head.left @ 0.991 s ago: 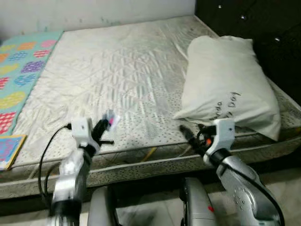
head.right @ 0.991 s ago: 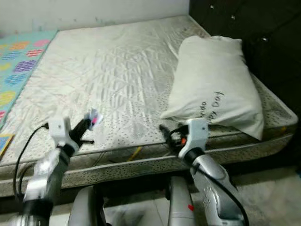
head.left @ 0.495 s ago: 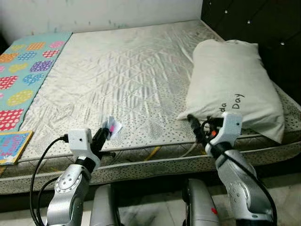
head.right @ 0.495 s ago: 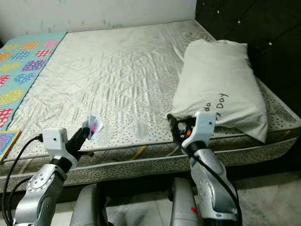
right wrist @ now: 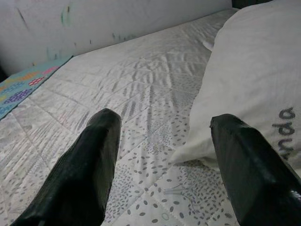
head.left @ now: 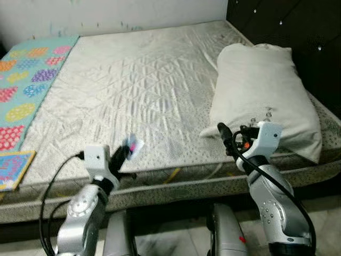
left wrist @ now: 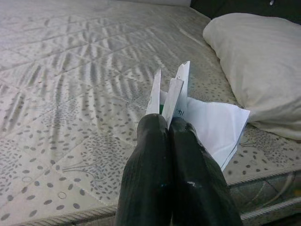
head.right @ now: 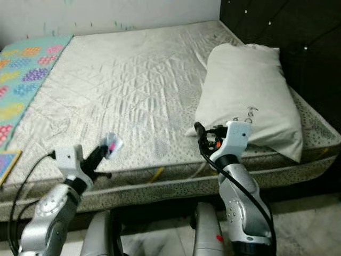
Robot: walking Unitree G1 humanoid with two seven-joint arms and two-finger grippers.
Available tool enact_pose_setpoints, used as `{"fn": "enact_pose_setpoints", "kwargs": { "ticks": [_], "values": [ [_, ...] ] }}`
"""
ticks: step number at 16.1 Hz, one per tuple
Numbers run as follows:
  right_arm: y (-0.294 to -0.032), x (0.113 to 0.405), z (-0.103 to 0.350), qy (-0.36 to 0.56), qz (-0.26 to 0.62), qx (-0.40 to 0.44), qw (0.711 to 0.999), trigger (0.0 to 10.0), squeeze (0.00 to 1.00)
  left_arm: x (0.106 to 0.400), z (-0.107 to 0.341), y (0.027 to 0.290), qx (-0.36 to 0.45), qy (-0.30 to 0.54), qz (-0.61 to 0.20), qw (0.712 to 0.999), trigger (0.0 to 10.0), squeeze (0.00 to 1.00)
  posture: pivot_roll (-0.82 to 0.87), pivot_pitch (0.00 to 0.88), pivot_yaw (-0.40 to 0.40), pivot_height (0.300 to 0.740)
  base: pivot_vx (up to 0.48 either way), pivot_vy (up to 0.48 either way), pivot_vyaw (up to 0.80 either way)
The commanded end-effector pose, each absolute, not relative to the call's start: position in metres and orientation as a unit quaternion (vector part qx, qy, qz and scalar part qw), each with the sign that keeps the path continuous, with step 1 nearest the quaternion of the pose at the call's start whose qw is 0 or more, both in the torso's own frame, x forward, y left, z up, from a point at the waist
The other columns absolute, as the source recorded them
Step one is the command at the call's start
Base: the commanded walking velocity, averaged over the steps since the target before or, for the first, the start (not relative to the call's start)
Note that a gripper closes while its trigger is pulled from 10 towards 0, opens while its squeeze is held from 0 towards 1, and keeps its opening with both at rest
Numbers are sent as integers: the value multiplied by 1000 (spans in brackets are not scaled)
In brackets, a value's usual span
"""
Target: Clean up the room
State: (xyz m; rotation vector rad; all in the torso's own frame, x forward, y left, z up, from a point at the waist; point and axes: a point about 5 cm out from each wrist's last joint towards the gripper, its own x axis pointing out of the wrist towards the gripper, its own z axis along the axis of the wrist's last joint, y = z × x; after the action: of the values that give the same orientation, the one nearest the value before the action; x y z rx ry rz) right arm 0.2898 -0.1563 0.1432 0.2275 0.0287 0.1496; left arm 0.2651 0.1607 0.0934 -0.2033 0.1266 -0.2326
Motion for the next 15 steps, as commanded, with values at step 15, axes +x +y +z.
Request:
{"fn": "enact_pose_setpoints", "kwargs": {
  "ticks": [15],
  "values": [
    [-162,290,141,14,59,109,992,10000,0,267,91,154,-78,89,-146,982,0,0,-255,0,90,740,0,0,0]
  ]
}}
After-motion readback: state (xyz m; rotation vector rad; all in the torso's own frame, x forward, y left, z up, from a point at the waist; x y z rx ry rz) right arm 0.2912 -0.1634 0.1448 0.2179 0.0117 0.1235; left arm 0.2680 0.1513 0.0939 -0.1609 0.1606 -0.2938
